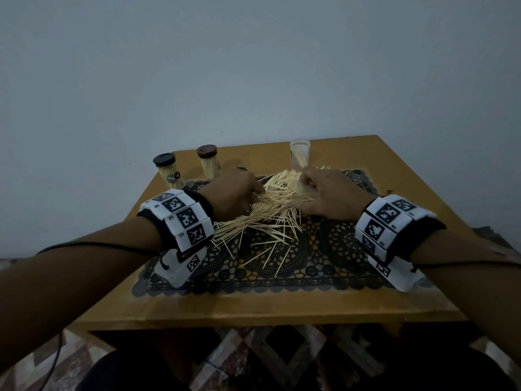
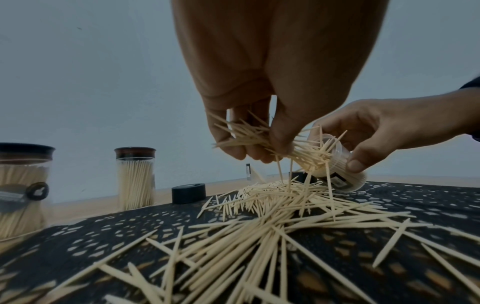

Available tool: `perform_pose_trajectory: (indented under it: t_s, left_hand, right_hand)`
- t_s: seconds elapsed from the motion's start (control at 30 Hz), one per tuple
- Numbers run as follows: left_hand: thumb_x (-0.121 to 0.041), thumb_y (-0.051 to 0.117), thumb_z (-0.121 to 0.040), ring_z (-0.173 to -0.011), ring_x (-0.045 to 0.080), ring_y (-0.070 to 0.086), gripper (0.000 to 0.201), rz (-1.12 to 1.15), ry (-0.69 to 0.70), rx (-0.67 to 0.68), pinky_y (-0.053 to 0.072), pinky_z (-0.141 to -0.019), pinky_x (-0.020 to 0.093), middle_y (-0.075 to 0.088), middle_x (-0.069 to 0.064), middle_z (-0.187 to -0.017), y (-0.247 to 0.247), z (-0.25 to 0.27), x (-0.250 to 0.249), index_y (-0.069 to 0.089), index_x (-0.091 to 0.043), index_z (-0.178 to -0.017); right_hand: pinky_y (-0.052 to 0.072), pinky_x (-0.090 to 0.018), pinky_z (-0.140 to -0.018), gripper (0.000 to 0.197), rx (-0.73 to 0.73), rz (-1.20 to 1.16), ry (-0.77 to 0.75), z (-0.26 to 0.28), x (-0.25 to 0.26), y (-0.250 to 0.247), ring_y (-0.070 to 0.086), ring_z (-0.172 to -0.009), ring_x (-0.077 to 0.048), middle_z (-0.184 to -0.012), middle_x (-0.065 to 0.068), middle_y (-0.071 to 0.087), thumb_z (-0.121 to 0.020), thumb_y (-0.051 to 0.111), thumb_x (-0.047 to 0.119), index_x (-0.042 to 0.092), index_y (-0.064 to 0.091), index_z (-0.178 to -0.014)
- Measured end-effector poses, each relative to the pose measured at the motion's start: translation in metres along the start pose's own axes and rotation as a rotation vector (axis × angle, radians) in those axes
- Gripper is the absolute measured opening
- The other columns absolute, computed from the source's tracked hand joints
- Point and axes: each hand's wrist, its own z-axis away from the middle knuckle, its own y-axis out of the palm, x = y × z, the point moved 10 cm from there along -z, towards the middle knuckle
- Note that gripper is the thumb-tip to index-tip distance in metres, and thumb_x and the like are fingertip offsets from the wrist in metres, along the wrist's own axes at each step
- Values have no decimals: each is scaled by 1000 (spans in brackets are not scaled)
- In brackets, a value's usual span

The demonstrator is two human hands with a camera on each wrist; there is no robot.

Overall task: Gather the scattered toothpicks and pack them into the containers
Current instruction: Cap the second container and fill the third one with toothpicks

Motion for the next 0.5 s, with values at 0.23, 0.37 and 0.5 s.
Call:
perform_pose_trajectory:
  t_s: [0.23, 0.37, 0.5]
  left_hand:
    - [-11, 58, -92, -77, 14, 46, 19, 9, -1, -39, 34, -68, 27, 68, 6, -93, -2, 2, -1, 73, -12, -103]
    - [-10, 58, -92, -89, 24, 57, 17, 35, 11, -26, 41, -75, 32, 66, 6, -94, -1, -3, -11, 71, -10, -103]
    - [-12, 60, -92, -102, 22, 56, 25, 45, -32, -66, 31, -79, 23, 65, 5, -110, -2, -12, -17, 62, -11, -117]
  right_hand:
    - [44, -28, -69, 46, -12, 1, -5, 0, 1, -1, 57, -84, -19, -99, -2, 63, -77, 78, 40, 11, 56, -105]
    - [52, -35, -78, 44, 20, -28, -46, 3, 10, 2, 61, -87, -23, -99, -5, 65, -75, 79, 36, 11, 59, -105]
    - [52, -38, -81, 44, 20, -42, -62, 2, 13, 1, 62, -89, -22, -101, -5, 66, -73, 82, 31, 11, 60, -106]
